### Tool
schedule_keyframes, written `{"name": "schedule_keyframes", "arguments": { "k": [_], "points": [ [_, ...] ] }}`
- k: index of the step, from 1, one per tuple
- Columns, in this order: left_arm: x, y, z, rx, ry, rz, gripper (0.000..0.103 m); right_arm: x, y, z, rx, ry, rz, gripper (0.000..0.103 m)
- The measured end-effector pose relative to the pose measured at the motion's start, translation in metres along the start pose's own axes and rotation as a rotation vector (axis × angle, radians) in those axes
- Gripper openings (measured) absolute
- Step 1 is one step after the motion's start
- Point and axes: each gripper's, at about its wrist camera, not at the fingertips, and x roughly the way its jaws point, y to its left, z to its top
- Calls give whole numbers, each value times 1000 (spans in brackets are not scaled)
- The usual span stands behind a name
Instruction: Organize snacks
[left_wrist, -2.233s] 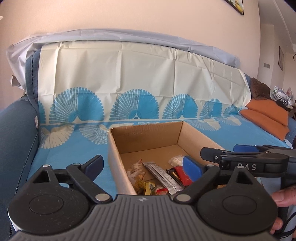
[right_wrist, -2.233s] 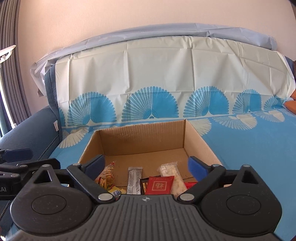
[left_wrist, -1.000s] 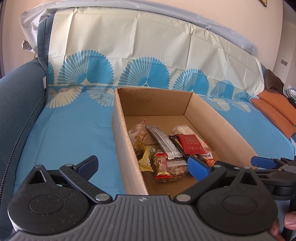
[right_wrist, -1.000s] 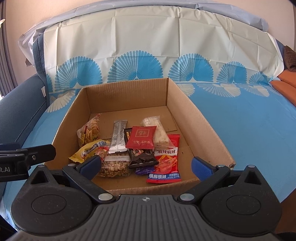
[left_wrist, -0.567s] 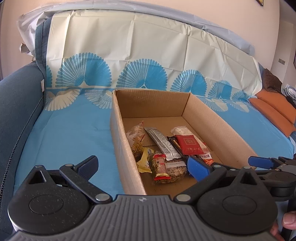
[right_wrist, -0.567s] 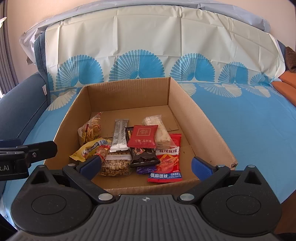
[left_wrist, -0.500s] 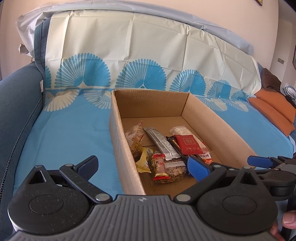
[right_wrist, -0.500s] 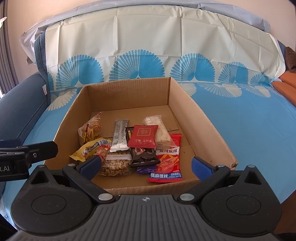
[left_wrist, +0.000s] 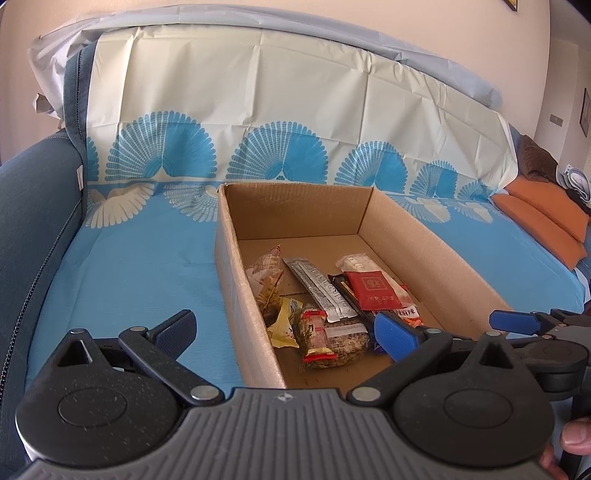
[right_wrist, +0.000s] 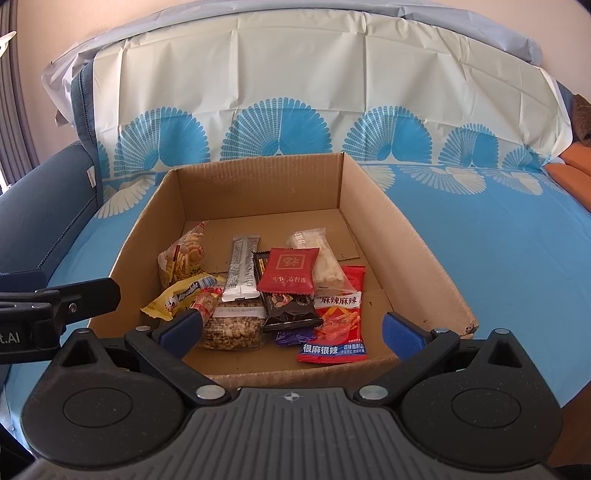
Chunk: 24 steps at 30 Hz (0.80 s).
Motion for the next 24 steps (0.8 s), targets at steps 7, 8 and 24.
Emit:
{"name": "schedule_keyframes", "arguments": {
  "k": [7,8,24],
  "points": [
    [0,0,-1,8,-9,-3,103,0,0,0,0,0,0,102],
    [0,-1,-1,11,-14,-4,103,0,0,0,1,0,0,102],
    [1,-3,0,31,-30,-2,103,3,-4,3,27,12,8,102]
  ]
}}
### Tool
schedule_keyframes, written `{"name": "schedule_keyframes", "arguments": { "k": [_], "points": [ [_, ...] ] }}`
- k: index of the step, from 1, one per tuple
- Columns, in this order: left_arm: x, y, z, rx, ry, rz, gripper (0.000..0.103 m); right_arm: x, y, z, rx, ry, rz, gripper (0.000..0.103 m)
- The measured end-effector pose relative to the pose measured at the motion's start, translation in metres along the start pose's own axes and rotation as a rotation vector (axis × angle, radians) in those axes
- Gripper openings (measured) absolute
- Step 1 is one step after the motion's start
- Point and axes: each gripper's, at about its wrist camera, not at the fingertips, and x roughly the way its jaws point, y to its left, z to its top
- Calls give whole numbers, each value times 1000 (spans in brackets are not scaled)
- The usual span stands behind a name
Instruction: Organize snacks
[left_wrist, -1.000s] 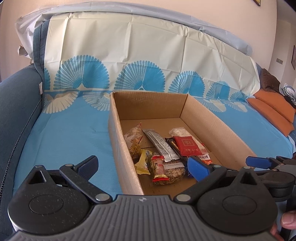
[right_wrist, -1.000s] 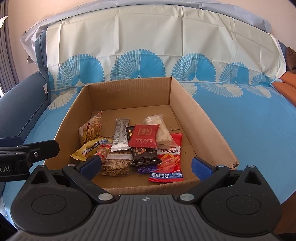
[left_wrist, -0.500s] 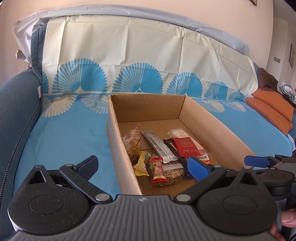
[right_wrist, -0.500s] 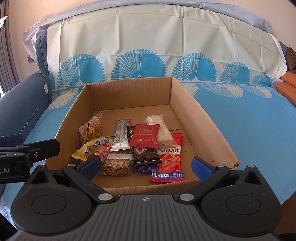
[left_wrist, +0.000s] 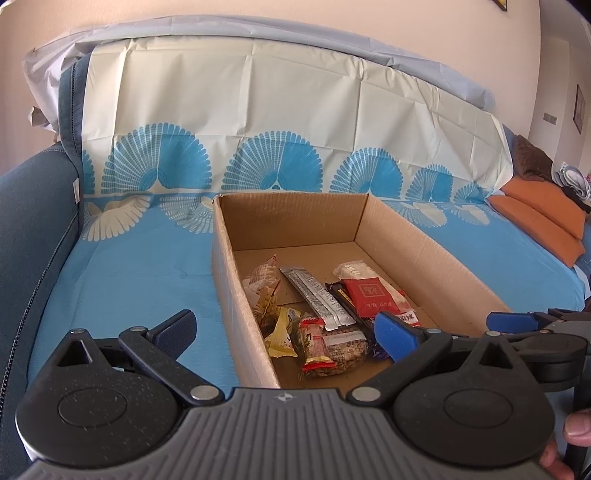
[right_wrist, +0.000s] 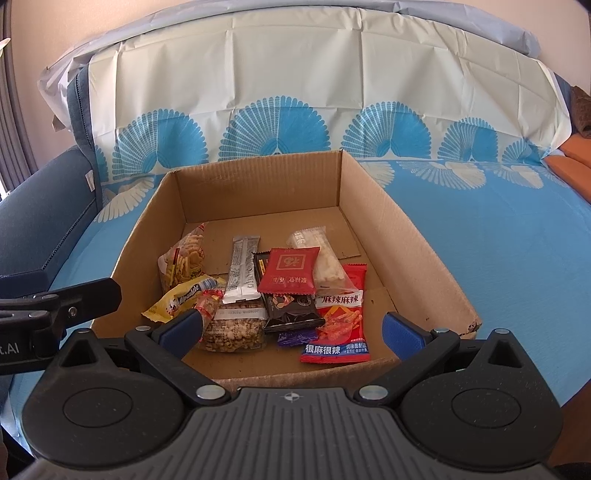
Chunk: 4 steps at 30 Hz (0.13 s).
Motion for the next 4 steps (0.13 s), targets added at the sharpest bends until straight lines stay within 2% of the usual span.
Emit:
{"name": "schedule_keyframes", "arguments": {
  "k": [4],
  "points": [
    [2,0,1,-9,0,-6,103,-4,-6,4,35,-26,4,102]
  ]
}}
